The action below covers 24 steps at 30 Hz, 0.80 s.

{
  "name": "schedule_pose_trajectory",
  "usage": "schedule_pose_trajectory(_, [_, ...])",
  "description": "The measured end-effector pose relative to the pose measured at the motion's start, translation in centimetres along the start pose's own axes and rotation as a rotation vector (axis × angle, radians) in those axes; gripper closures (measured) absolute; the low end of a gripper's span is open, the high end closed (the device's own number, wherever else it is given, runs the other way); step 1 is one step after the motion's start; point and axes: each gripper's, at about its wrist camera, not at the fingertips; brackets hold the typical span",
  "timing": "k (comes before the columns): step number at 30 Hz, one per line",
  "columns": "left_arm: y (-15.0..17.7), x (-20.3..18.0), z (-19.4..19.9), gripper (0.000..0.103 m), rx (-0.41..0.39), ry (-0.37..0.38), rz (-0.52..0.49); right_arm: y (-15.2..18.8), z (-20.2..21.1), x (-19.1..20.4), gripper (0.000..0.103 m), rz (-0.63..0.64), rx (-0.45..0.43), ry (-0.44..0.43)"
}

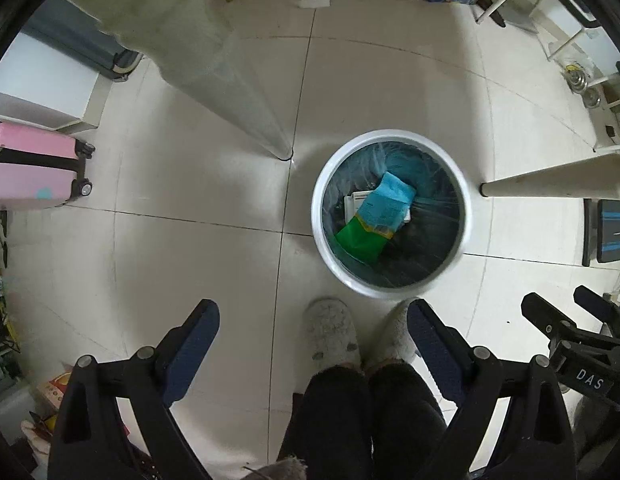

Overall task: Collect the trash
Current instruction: 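Drop the rice bag and leaflet into the trash bin, opening both tools, then move both tools back over the table toward the foil blister packs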

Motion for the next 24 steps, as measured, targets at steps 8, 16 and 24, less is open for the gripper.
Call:
schedule_pose_trajectory(8, [1.6,-1.6,7.7,0.007,-0.036,0.003,-0.02,2.8,10.7,0.4,0.0,-0.001,-0.051,-0.01])
schedule_pose_trajectory(16, [2.6,-1.4,18.9,0.007,-0.109,0.012,-0.033,5.5,24.0,1.2,0.0,-0.032,-0.1,-0.069])
schedule_pose_trajectory(24, [-1.9,-1.4,28.6,0.0,-0.274,-0.017,-0.05,3.1,36.0,-0.2,0.0,-0.171,-0.153,-0.142])
Point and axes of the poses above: each gripper's, at about its wrist camera, not at the fingertips, and z roughly against the way its jaws point, x to its left, y to its underside, and after that the axes turned 14 degrees about -z, right-handed
